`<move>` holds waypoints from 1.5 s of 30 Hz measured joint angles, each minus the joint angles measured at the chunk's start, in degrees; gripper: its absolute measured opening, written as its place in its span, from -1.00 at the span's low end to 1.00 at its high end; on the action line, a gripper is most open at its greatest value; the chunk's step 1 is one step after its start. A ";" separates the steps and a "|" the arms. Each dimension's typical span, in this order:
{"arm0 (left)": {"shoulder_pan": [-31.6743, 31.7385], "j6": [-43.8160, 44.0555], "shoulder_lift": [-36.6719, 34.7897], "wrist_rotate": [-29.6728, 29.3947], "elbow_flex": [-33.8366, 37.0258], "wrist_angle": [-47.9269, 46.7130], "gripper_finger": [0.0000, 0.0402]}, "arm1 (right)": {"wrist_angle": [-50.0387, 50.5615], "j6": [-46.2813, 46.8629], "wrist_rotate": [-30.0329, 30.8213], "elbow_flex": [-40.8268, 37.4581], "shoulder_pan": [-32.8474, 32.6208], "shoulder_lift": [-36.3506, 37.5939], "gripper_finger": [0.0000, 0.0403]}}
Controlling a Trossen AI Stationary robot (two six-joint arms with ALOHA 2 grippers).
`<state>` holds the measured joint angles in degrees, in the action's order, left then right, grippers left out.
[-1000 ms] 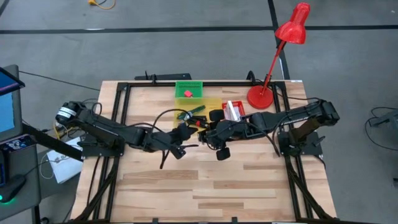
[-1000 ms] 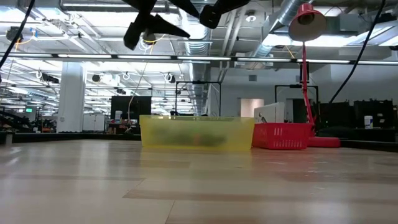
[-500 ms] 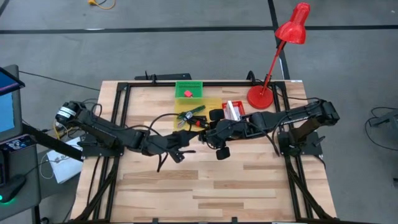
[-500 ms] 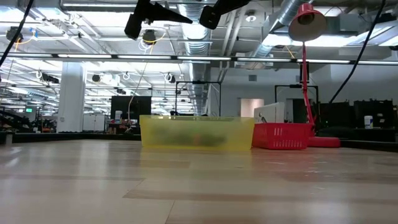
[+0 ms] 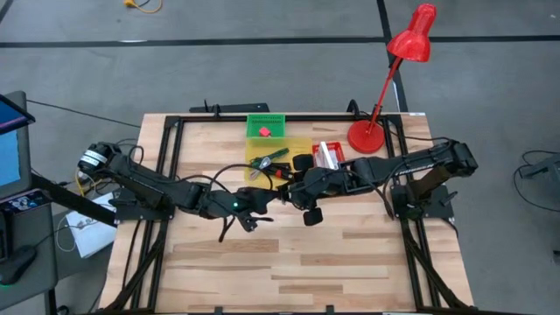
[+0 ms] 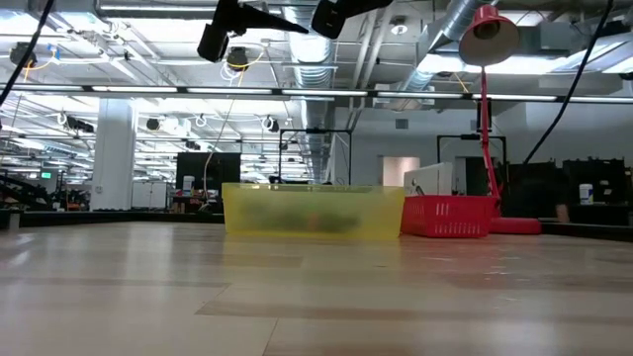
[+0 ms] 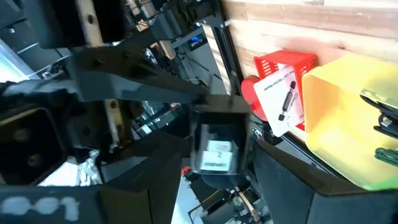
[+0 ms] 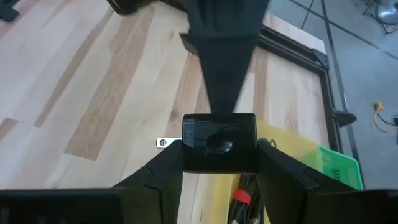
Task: Pick and place items into bin
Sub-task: Put the black charger adapter into the green bin
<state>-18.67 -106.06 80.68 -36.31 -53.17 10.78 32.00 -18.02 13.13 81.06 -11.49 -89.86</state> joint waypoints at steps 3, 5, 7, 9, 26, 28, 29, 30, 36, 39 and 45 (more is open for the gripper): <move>0.19 -0.37 0.00 0.06 0.00 -0.88 -0.06 | -0.53 -0.02 -0.44 0.00 0.00 0.00 -0.22; 0.32 -0.37 0.00 0.29 0.00 -1.11 -0.06 | -1.12 -0.14 -1.26 0.00 0.02 -0.02 -0.22; 0.39 -0.37 0.00 1.35 0.00 -1.13 -0.06 | -1.54 -0.46 -1.30 0.00 0.00 -0.04 -0.22; 0.41 -0.37 0.00 2.17 0.00 -0.83 -0.06 | -1.94 -0.46 -1.32 0.00 0.02 -0.05 -0.22; 1.89 -3.06 0.00 5.88 0.00 -0.62 -0.06 | -4.23 -1.49 -2.19 0.00 0.11 -0.07 -0.22; 2.23 -3.08 0.00 5.81 0.00 -0.53 -0.06 | -4.23 -1.49 -2.19 0.00 0.11 -0.07 -0.22; 2.38 -3.08 0.02 5.83 0.00 -0.36 -0.06 | -4.27 -1.49 -2.19 0.00 0.11 -0.07 -0.22; 2.52 -3.08 0.02 5.82 0.00 -0.16 -0.06 | -4.31 -1.49 -2.21 0.00 0.11 -0.07 -0.22; 3.29 -3.08 0.04 5.42 0.00 0.71 -0.08 | -4.40 -1.46 -2.37 0.00 0.11 -0.07 -0.22; 3.34 -3.10 0.04 5.25 0.00 0.84 -0.15 | -4.40 -1.44 -2.41 0.00 0.11 -0.07 -0.22; 3.34 -3.10 0.04 4.90 -0.02 0.91 -0.35 | -4.32 -1.38 -2.52 0.00 0.11 -0.07 -0.22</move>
<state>-15.33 -109.17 80.73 -31.42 -53.19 11.68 27.68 -19.40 10.61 81.06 -11.38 -89.93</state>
